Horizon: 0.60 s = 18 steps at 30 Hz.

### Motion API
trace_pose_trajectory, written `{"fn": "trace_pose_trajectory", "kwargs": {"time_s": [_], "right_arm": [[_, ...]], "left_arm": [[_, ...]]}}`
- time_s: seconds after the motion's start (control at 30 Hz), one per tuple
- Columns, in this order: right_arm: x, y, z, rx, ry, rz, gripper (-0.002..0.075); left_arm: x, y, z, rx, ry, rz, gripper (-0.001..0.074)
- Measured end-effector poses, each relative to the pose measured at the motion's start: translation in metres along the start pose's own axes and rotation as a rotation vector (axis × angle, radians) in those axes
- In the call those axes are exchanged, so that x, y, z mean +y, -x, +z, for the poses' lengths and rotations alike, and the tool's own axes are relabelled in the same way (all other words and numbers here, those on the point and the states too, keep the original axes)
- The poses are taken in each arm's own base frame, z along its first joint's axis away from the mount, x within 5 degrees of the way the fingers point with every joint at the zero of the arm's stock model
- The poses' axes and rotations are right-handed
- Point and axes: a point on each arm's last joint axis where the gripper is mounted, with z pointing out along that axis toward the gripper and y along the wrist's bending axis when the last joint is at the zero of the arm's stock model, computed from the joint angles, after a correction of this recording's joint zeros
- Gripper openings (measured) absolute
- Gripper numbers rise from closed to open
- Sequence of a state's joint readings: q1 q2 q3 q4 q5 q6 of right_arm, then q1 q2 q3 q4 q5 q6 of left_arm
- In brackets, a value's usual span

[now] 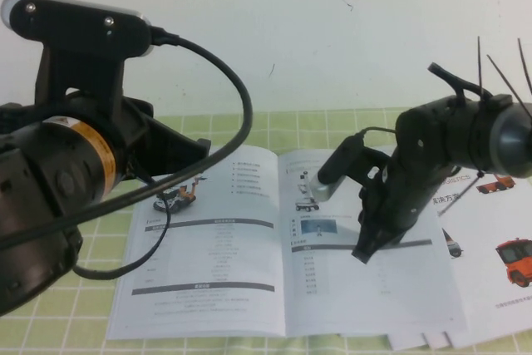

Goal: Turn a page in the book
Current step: Open the closed book

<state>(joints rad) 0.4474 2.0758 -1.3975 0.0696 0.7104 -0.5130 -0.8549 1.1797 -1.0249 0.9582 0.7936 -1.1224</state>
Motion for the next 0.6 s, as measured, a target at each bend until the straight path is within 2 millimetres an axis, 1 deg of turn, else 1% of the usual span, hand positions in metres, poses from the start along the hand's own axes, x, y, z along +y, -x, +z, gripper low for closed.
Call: {"fn": "trace_pose_trajectory", "kwargs": {"time_s": [0.13, 0.27, 0.4, 0.6], "right_arm": [[0.010, -0.018, -0.005, 0.010, 0.009, 0.025, -0.0001], [0.017, -0.038, -0.008, 0.020, -0.015, 0.068, -0.0001], [0.022, -0.056, -0.013, 0.028, -0.054, 0.097, -0.0001], [0.031, -0.078, -0.029, 0.047, -0.070, 0.128, -0.0001]], "left_arm": [[0.000, 0.000, 0.000, 0.001, 0.001, -0.002, -0.0004], [0.003, 0.001, -0.005, -0.005, -0.007, -0.017, -0.0004], [0.009, 0.005, -0.014, -0.028, -0.017, -0.040, -0.0004], [0.019, 0.010, -0.030, -0.063, -0.040, -0.087, -0.0004]]}}
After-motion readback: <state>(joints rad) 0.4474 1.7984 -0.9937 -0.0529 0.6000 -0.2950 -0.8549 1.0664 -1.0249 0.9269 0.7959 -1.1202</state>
